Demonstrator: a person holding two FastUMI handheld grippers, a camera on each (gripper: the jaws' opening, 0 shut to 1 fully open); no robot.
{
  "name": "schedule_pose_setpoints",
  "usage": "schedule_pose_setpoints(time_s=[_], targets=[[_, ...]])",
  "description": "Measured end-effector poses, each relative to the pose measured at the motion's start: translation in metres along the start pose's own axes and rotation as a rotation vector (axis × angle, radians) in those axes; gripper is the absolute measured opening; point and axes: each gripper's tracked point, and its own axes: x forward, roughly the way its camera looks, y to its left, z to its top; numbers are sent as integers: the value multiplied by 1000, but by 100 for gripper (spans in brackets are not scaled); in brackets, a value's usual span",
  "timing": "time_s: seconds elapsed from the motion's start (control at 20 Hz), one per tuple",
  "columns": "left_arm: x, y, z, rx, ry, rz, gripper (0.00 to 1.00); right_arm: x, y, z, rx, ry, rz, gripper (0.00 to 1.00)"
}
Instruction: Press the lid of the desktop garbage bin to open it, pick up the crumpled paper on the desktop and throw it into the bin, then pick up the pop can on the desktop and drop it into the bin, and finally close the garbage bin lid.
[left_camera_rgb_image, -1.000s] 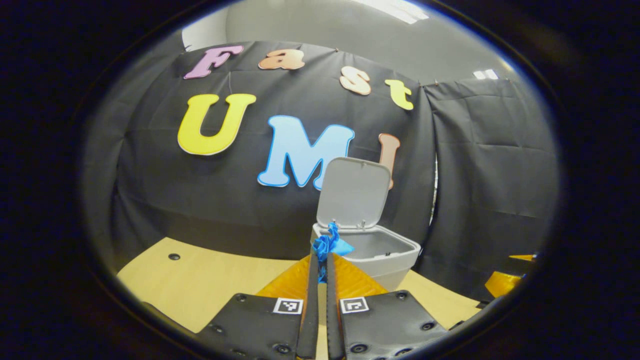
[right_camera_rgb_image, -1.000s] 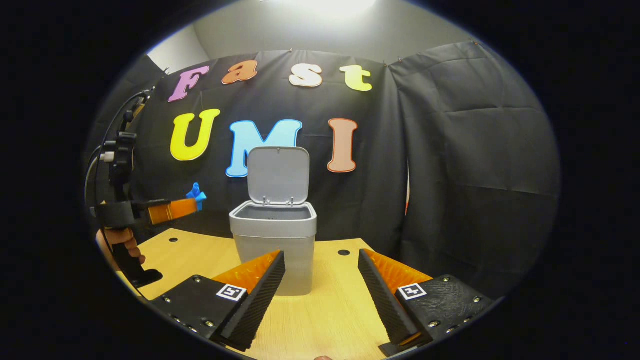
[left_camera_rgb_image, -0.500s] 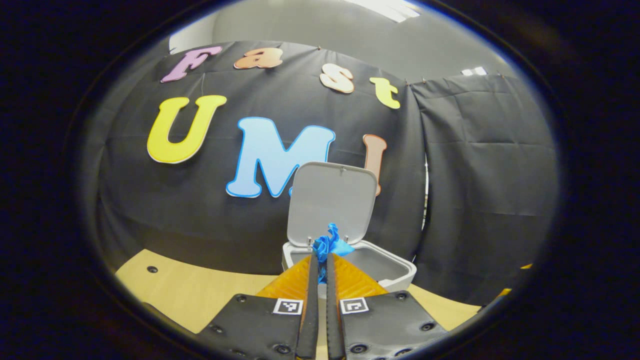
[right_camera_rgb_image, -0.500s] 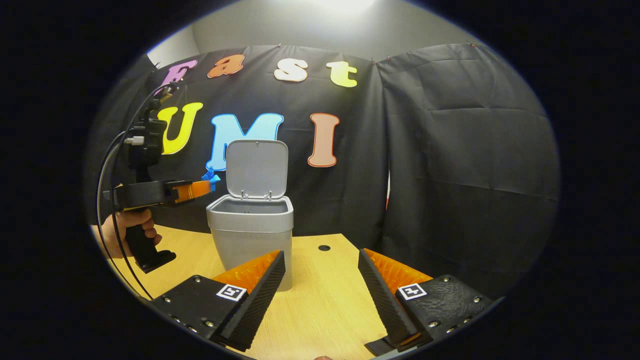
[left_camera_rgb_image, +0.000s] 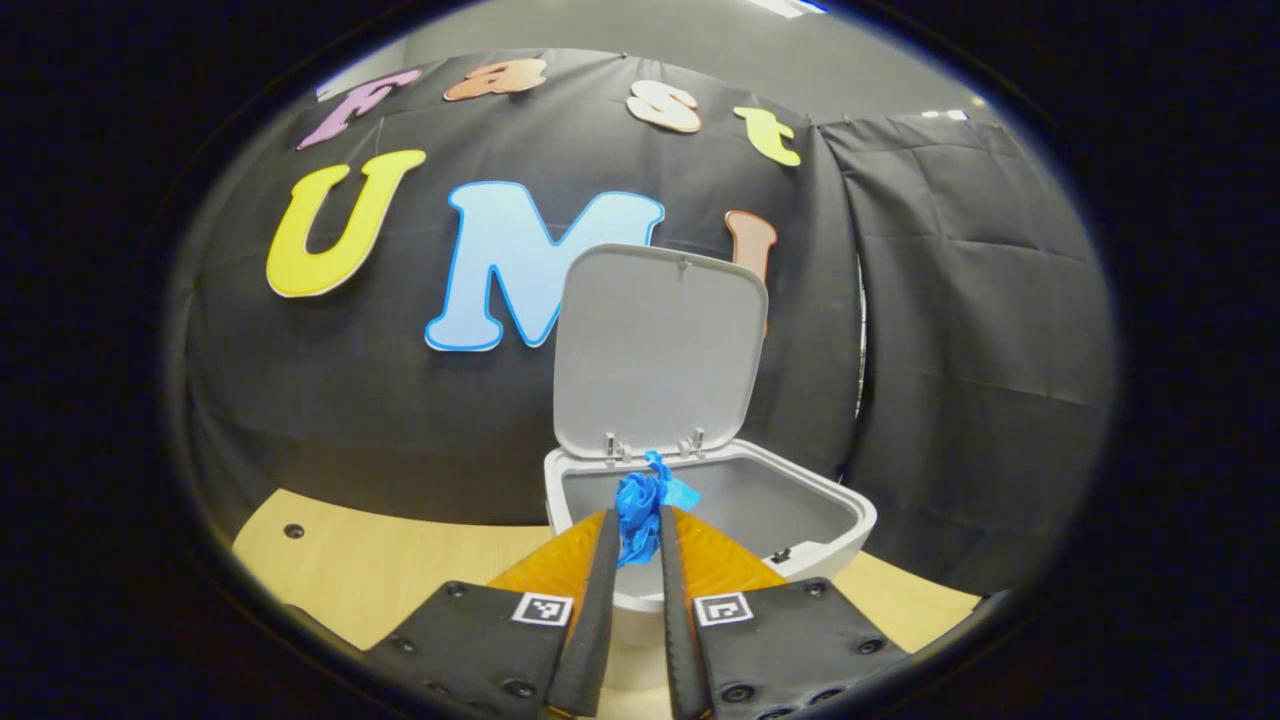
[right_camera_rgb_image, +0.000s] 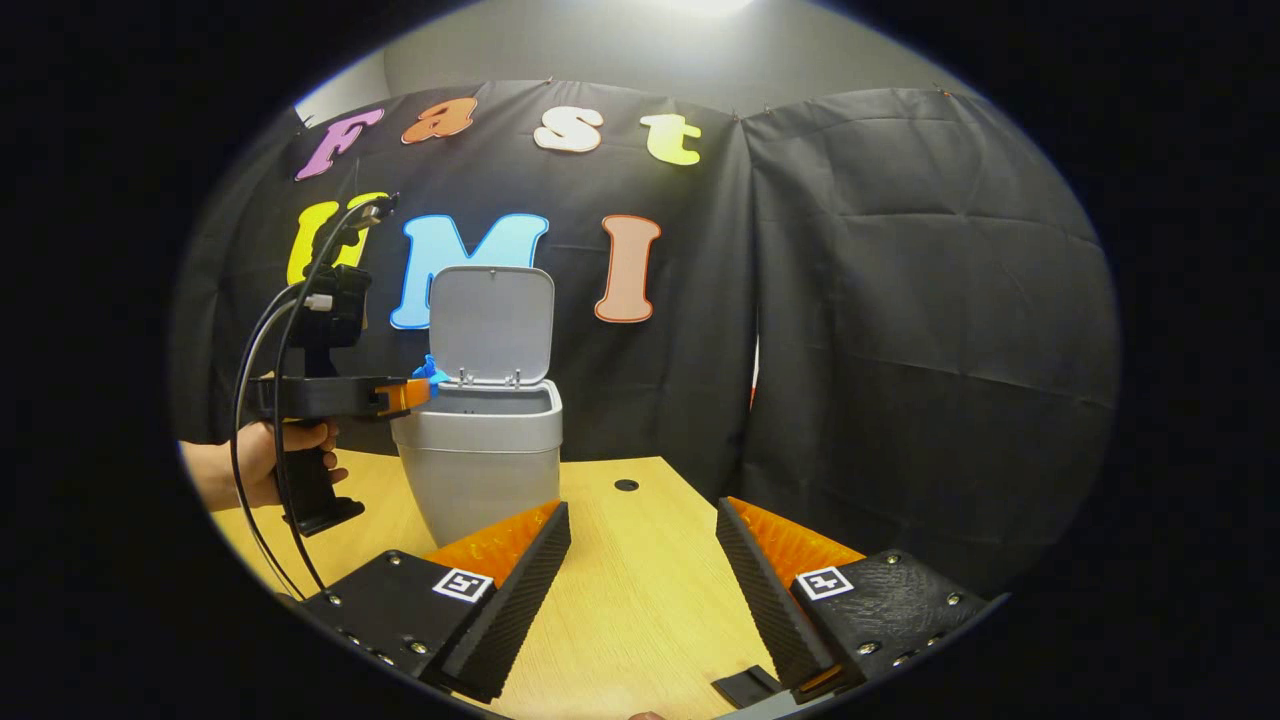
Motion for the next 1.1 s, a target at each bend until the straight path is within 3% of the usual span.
schedule_pose_setpoints(time_s=[0.2, 0.25, 0.6, 0.7, 0.8, 1.1], targets=[[-2, -5, 1, 8, -1, -10, 53, 1, -3, -2, 6, 4, -4, 95], [-3, -6, 1, 6, -2, -14, 52, 1, -2, -1, 6, 4, -2, 95], [-29, -10, 15, 26, -50, -12, 86, 0, 11, -1, 1, -12, 46, 94], [-40, -10, 21, 37, -69, -8, 88, -1, 15, 1, 3, -20, 65, 94], [-55, -9, 25, 47, -81, 3, 96, -2, 19, 3, 3, -30, 84, 94], [-99, -1, 28, 46, -99, 41, 95, -8, 35, 11, -21, -80, 145, 95]])
